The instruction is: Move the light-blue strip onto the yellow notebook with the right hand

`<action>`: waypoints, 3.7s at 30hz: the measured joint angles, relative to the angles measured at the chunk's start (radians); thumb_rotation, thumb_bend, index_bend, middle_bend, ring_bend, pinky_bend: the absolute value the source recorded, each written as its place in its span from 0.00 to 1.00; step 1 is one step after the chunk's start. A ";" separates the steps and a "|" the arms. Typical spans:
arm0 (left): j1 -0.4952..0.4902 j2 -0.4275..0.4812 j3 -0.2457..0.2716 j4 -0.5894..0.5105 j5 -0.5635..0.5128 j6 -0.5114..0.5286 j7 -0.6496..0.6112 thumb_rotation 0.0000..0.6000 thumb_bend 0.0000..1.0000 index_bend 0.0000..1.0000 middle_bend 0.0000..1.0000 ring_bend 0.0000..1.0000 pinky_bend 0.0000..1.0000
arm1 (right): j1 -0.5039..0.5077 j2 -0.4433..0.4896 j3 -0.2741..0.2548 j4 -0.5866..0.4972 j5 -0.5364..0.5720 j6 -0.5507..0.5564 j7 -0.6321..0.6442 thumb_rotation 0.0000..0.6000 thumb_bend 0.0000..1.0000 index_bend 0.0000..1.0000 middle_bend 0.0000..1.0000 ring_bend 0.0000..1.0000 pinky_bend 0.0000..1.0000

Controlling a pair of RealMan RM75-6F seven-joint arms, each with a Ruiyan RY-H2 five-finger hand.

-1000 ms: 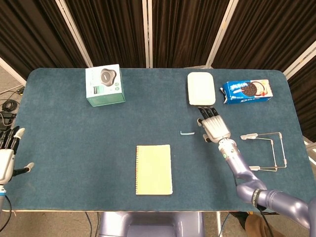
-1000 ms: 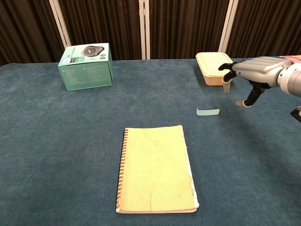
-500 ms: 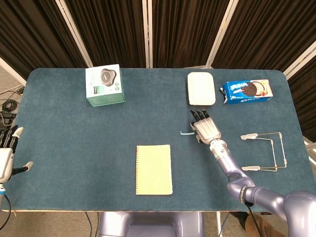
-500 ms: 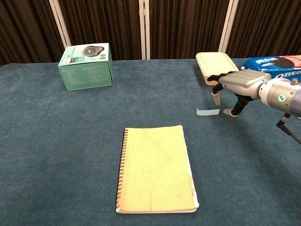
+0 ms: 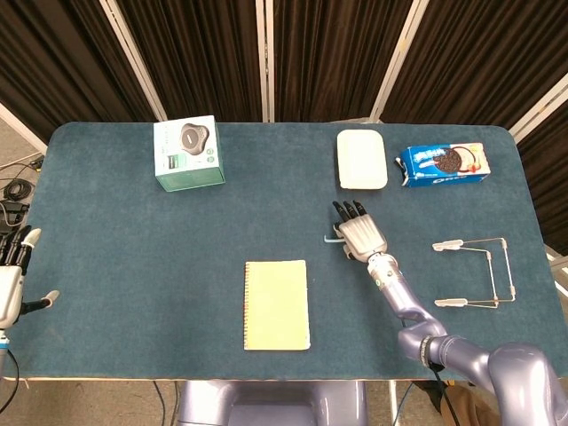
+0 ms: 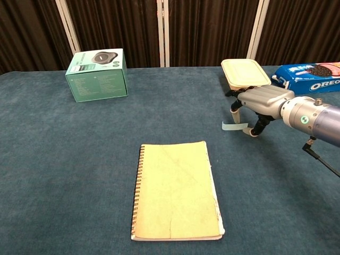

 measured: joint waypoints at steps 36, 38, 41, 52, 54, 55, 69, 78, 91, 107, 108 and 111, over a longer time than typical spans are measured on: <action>0.001 0.014 0.013 -0.025 0.033 0.013 -0.021 1.00 0.00 0.00 0.00 0.00 0.00 | -0.022 0.121 -0.087 -0.386 -0.263 0.194 -0.070 1.00 0.41 0.69 0.00 0.00 0.00; 0.002 0.016 0.014 -0.028 0.036 0.014 -0.023 1.00 0.00 0.00 0.00 0.00 0.00 | -0.013 0.108 -0.097 -0.406 -0.288 0.193 -0.106 1.00 0.41 0.69 0.00 0.00 0.00; 0.003 0.018 0.016 -0.030 0.039 0.016 -0.026 1.00 0.00 0.00 0.00 0.00 0.00 | 0.006 0.077 -0.104 -0.416 -0.305 0.179 -0.157 1.00 0.41 0.69 0.00 0.00 0.00; 0.001 0.020 0.019 -0.029 0.037 0.006 -0.032 1.00 0.00 0.00 0.00 0.00 0.00 | 0.042 -0.041 -0.082 -0.321 -0.296 0.145 -0.224 1.00 0.42 0.70 0.00 0.00 0.00; 0.000 0.020 0.019 -0.029 0.036 0.003 -0.033 1.00 0.00 0.00 0.00 0.00 0.00 | 0.043 -0.052 -0.078 -0.301 -0.293 0.147 -0.224 1.00 0.41 0.69 0.00 0.00 0.00; 0.000 0.021 0.019 -0.029 0.036 0.003 -0.034 1.00 0.00 0.00 0.00 0.00 0.00 | 0.043 -0.056 -0.075 -0.290 -0.291 0.149 -0.224 1.00 0.41 0.69 0.00 0.00 0.00; 0.000 0.019 0.021 -0.031 0.038 0.006 -0.026 1.00 0.00 0.00 0.00 0.00 0.00 | 0.009 0.047 -0.102 -0.421 -0.239 0.119 -0.320 1.00 0.08 0.16 0.00 0.00 0.00; -0.003 0.020 0.027 -0.039 0.049 -0.001 -0.035 1.00 0.00 0.00 0.00 0.00 0.00 | -0.067 0.242 -0.147 -0.590 -0.294 0.239 -0.335 1.00 0.08 0.14 0.00 0.00 0.00; -0.209 0.064 0.014 -0.165 0.087 -0.309 -0.089 1.00 0.77 0.17 0.00 0.00 0.00 | -0.310 0.551 -0.197 -0.606 -0.324 0.543 0.022 1.00 0.07 0.05 0.00 0.00 0.00; -0.560 -0.174 -0.051 -0.199 -0.123 -0.665 0.249 1.00 0.87 0.31 0.00 0.00 0.00 | -0.548 0.569 -0.181 -0.584 -0.237 0.721 0.193 1.00 0.00 0.00 0.00 0.00 0.00; -0.572 -0.192 -0.051 -0.194 -0.137 -0.673 0.262 1.00 0.87 0.31 0.00 0.00 0.00 | -0.554 0.571 -0.181 -0.591 -0.236 0.721 0.187 1.00 0.00 0.00 0.00 0.00 0.00; -0.616 -0.257 -0.048 -0.172 -0.192 -0.696 0.310 1.00 0.87 0.31 0.00 0.00 0.00 | -0.563 0.578 -0.174 -0.596 -0.235 0.717 0.166 1.00 0.00 0.00 0.00 0.00 0.00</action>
